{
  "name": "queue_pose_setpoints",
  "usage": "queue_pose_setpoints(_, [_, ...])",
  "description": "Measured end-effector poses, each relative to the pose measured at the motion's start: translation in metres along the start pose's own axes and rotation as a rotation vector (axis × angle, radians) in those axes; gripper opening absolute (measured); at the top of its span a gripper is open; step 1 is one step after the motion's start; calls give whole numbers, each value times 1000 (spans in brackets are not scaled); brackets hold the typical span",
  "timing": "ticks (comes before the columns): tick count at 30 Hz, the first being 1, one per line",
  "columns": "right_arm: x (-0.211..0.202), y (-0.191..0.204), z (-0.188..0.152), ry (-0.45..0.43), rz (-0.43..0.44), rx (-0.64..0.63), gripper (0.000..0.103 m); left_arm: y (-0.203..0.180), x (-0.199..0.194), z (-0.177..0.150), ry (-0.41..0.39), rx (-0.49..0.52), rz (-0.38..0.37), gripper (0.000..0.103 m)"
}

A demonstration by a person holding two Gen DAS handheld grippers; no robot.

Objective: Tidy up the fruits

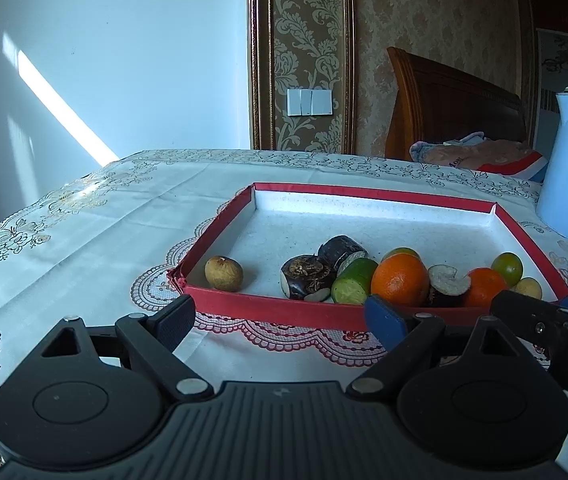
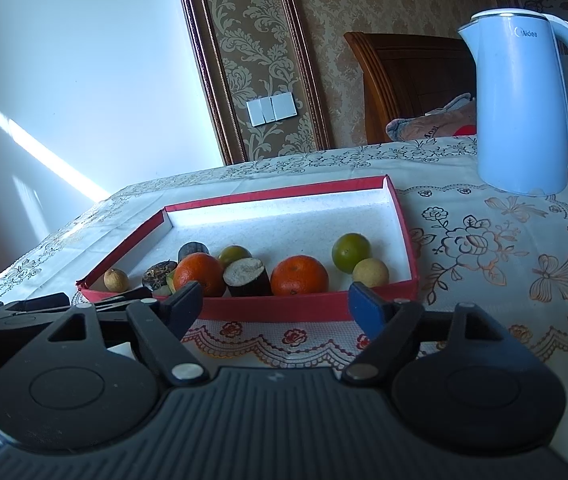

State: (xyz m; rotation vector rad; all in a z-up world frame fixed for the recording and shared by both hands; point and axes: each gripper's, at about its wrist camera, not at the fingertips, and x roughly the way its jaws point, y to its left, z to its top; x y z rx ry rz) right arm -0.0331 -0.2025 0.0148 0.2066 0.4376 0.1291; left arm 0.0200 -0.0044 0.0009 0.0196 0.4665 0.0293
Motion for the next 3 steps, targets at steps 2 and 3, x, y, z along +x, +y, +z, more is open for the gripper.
queue_pose_setpoints(2, [0, 0, 0, 0, 0, 1, 79, 0, 0, 0, -2, 2, 3, 92])
queue_pose_setpoints(3, [0, 0, 0, -1, 0, 2, 79, 0, 0, 0, -2, 0, 3, 92])
